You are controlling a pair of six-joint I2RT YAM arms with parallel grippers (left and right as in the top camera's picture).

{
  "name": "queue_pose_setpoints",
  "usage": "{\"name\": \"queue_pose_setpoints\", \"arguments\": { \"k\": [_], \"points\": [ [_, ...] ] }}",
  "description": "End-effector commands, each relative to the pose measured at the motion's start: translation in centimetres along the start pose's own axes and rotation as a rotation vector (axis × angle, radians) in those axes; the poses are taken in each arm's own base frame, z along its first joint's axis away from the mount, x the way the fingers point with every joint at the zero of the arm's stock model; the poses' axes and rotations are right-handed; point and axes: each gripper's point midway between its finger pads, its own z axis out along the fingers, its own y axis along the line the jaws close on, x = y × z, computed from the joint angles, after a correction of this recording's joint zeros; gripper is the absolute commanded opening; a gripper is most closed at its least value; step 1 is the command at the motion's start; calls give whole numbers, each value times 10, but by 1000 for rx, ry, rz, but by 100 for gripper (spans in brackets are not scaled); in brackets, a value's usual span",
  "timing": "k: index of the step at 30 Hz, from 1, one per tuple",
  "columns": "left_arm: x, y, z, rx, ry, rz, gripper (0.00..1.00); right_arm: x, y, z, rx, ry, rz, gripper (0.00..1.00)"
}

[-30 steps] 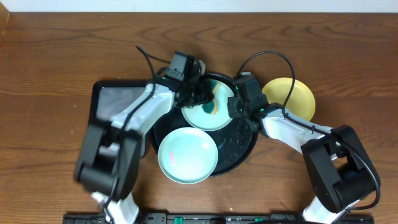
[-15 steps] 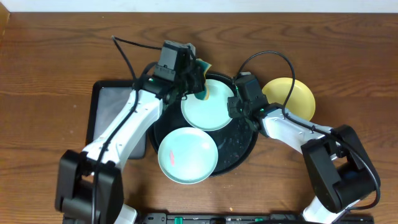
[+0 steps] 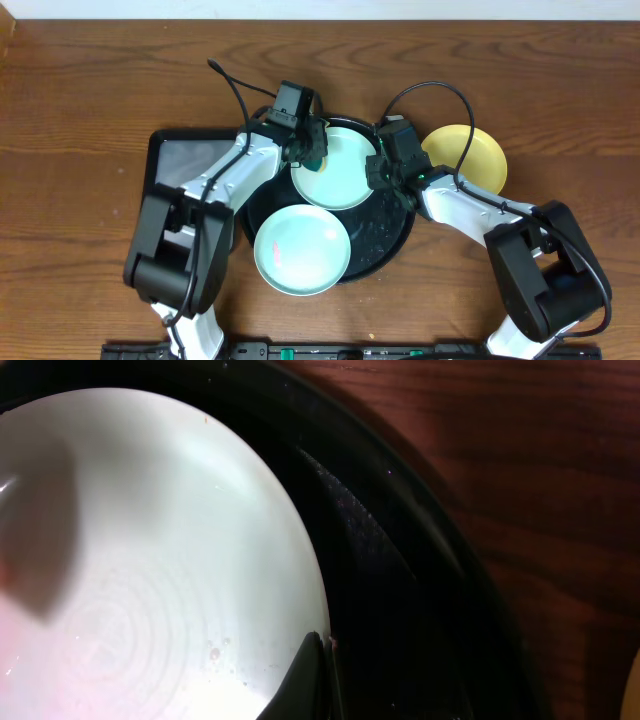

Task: Clean dirty plates on tray and stack at the side
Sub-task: 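Scrub the light-blue plate with the sponge while right gripper holds rim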

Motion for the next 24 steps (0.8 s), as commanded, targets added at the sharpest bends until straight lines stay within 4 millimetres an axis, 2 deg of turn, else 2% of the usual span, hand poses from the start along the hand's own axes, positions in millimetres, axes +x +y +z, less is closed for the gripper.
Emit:
{"name": "queue_pose_setpoints", "arguments": {
  "k": [1, 5, 9, 15, 19, 24],
  "points": [
    [3, 11, 10, -40, 6, 15, 8, -4, 6, 0, -11, -10, -14, 1],
    [20, 13, 30, -24, 73, 8, 8, -4, 6, 0, -11, -10, -14, 1],
    [34, 4, 38, 44, 135, 0, 8, -4, 6, 0, -12, -10, -14, 1],
    [44, -30, 31, 244, 210, -9, 8, -4, 6, 0, -12, -10, -14, 1],
    [44, -54, 23, 382, 236, -20, 8, -4, 6, 0, -12, -10, -14, 1],
    [33, -64, 16, 404, 230, -88, 8, -4, 6, 0, -12, -10, -14, 1]
  ]
}}
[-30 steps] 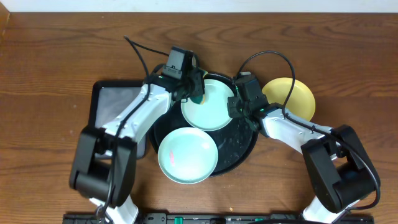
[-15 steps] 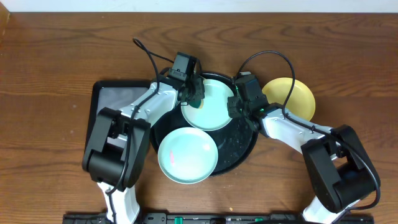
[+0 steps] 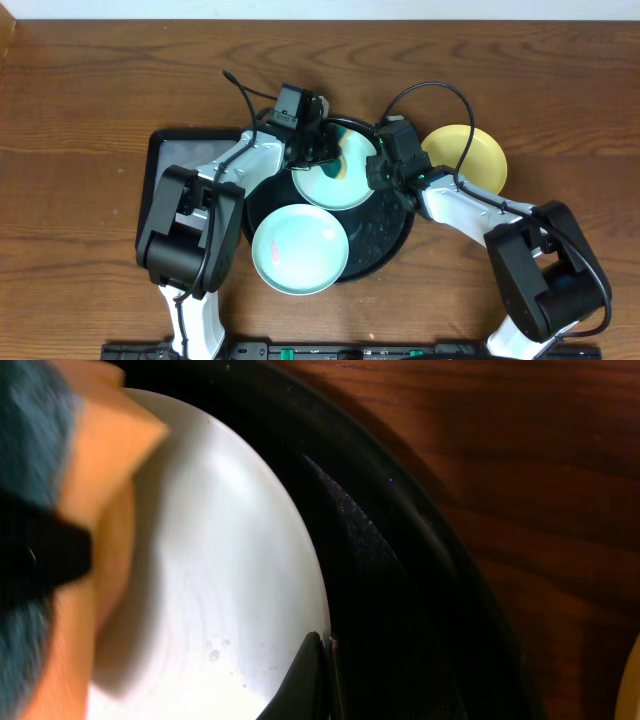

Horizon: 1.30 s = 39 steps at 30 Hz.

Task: Clean dirty plates on tray and stack at the side
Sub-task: 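Scrub the light-blue plate with the sponge while right gripper holds rim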

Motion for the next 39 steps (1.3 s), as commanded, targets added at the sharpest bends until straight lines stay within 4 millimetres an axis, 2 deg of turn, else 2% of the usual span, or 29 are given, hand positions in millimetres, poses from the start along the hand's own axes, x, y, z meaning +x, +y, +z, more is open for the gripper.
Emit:
{"name": "queue_pose_setpoints", "arguments": {
  "k": [1, 6, 9, 10, 12, 15, 20, 25, 33, 39],
  "points": [
    [8, -24, 0, 102, 55, -41, 8, -5, 7, 0, -16, -13, -13, 1],
    [-9, -53, -34, 146, -27, 15, 8, -6, 7, 0, -17, -16, -13, 3],
    [-20, -78, -67, 184, -101, 63, 8, -6, 7, 0, -17, -16, -13, 9],
    [-25, -87, -84, 188, -144, 83, 8, -6, 7, 0, -17, -16, -13, 13],
    [-29, -89, -104, 144, -199, 87, 8, -6, 7, 0, -17, -16, -13, 14],
    [-28, -69, -117, 11, -240, 51, 8, -6, 7, 0, -17, -15, -13, 14],
    [-11, -28, -112, -169, -190, -7, 8, -6, 7, 0, -16, -15, -13, 13],
    [3, -14, -100, -203, -135, 55, 8, -4, 7, 0, -15, -10, -13, 7],
    [2, -13, -100, -208, -136, 73, 8, 8, 3, 12, -2, 26, 17, 2],
    [1, -10, -100, -224, -141, 88, 8, 5, 4, 11, -7, 13, 24, 1]
  ]
}}
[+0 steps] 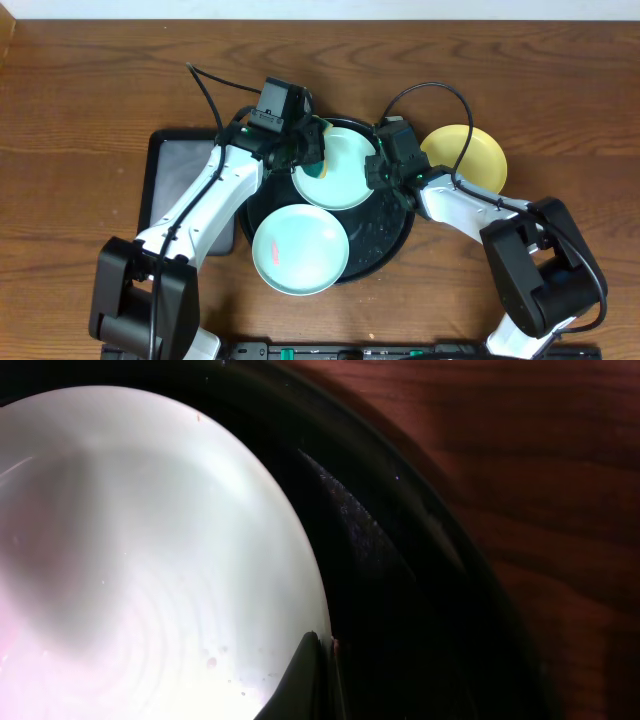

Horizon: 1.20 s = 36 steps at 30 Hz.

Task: Clean dirty plates on tray and stack at the side
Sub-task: 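Scrub the light-blue plate with the sponge while right gripper holds rim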

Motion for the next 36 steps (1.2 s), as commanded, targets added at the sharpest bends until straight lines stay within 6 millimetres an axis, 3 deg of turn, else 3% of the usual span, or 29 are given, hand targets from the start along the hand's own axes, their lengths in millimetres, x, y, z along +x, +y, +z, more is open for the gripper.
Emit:
{"name": "queue_pose_setpoints", "arguments": {
  "k": [1, 10, 18, 21, 27, 30, 33, 36],
  "points": [
    [-1, 7, 1, -35, -11, 45, 8, 3, 4, 5, -3, 10, 7, 1],
    [7, 28, 9, -123, 0, 42, 8, 2, 4, 5, -4, 7, 7, 1],
    [21, 47, 49, -159, 75, 26, 8, 1, 4, 5, -5, 4, 7, 1],
    [37, 57, 71, -175, 142, -10, 8, 1, 4, 5, -5, 4, 7, 1],
    [71, 35, 86, -97, 262, -6, 8, 1, 4, 5, -5, 4, 7, 1],
    [75, 14, 86, -30, 272, 9, 8, 1, 4, 5, -6, 2, 7, 1],
    [70, -13, 81, 68, 258, 15, 8, 1, 4, 5, -6, 2, 7, 1],
    [53, -27, 69, 97, 204, -9, 8, 1, 4, 5, -6, 2, 7, 1]
  ]
}}
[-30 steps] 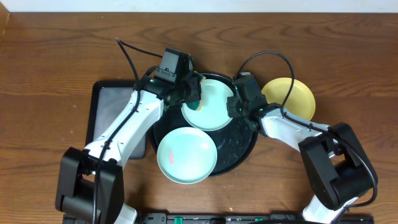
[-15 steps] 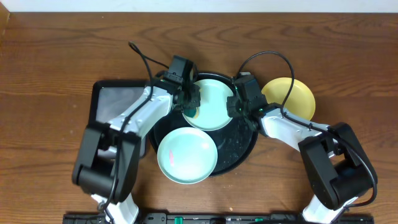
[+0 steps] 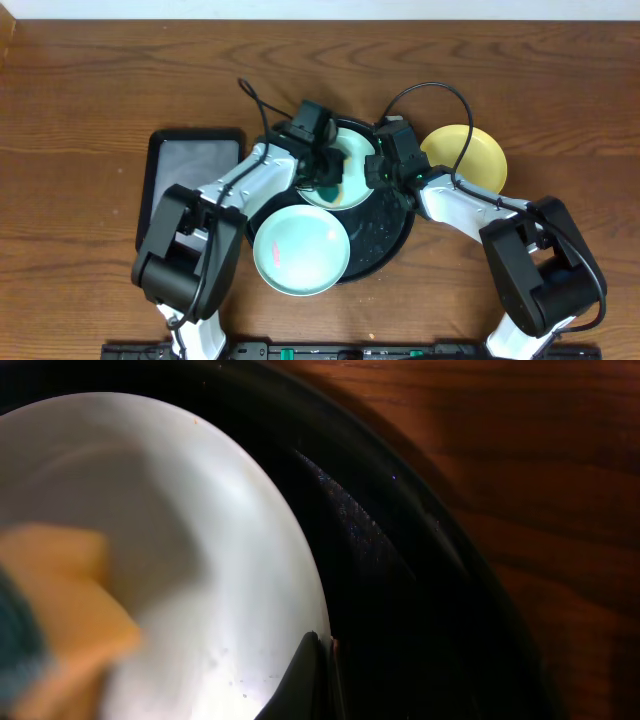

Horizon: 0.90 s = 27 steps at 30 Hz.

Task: Clean dirty plates on tray and stack at the side
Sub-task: 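Scrub the light-blue plate with the sponge while right gripper holds rim, then move the left gripper with sponge back over the rectangular tray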

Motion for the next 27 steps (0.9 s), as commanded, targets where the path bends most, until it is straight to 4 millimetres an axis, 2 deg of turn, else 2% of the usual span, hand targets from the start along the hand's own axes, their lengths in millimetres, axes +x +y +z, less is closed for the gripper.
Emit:
{"name": "queue_pose_setpoints", "arguments": {
  "k": [1, 4, 8, 11, 13, 15, 16, 18, 24, 25, 27],
  "points": [
    [-11, -33, -22, 109, -36, -15, 8, 2, 4, 4, -3, 9, 3, 1],
    [-27, -42, -49, 116, -122, 6, 8, 2, 4, 4, -3, 9, 3, 9],
    [-42, -41, -91, 56, -256, 21, 8, 2, 4, 4, -3, 8, 3, 17],
    [-44, -30, -131, -37, -350, 12, 8, 2, 4, 4, -4, 7, 3, 19],
    [-39, -18, -150, -97, -376, -6, 8, 2, 4, 4, -4, 7, 3, 19],
    [-30, 0, -169, -170, -387, -34, 8, 2, 4, 4, -4, 8, 3, 19],
    [-19, 20, -187, -248, -384, -66, 8, 2, 4, 4, -4, 8, 3, 19],
    [-3, 47, -206, -351, -369, -107, 8, 2, 4, 4, -3, 7, 3, 19],
    [51, 110, -248, -622, -266, -197, 8, 3, 4, 5, -3, 12, 1, 18],
    [67, 127, -260, -706, -234, -223, 8, 5, 4, 5, -1, 17, 1, 18],
    [79, 143, -272, -800, -235, -265, 8, 7, 3, 6, 1, 25, 1, 18]
  ]
}}
